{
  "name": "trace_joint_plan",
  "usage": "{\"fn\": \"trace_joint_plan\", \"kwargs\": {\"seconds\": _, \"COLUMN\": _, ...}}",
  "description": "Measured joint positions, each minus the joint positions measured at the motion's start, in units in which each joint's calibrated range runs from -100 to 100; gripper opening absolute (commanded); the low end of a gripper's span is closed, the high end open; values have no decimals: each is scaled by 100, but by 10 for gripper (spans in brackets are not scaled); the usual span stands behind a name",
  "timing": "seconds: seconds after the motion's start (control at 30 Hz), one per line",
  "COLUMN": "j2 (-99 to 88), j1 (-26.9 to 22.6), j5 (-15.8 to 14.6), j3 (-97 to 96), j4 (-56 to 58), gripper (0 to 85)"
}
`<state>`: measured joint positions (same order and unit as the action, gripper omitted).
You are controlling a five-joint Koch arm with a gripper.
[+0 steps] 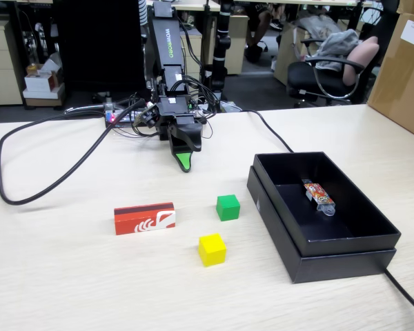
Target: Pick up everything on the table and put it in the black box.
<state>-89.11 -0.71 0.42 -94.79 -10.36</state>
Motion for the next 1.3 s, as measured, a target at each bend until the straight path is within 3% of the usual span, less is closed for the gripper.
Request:
{"fn": "trace_joint_plan", "kwargs": {"seconds": 0.8, "j2": -101, "j1": -78, "j5": -103, "j3": -46, "j4": 8, "gripper": 485}}
{"fn": "trace_joint_plan", "kwargs": {"seconds": 1.0, "j2": -190, "j1": 112, "j5": 112, "j3": 55, "j4": 115, "gripper": 496}}
{"fn": "trace_joint_plan", "kwargs": {"seconds": 1.17, "j2": -279, "j1": 186, "j5": 112, "j3": 1379, "j4": 2303, "gripper": 493}}
{"fn": "trace_joint_plan", "kwargs": {"seconds": 1.23, "j2": -279, "j1": 93, "j5": -20, "j3": 2685, "j4": 4038, "gripper": 489}}
{"fn": "trace_joint_plan", "kwargs": {"seconds": 1.3, "j2": -279, "j1": 59, "j5": -73, "j3": 3178, "j4": 4523, "gripper": 485}}
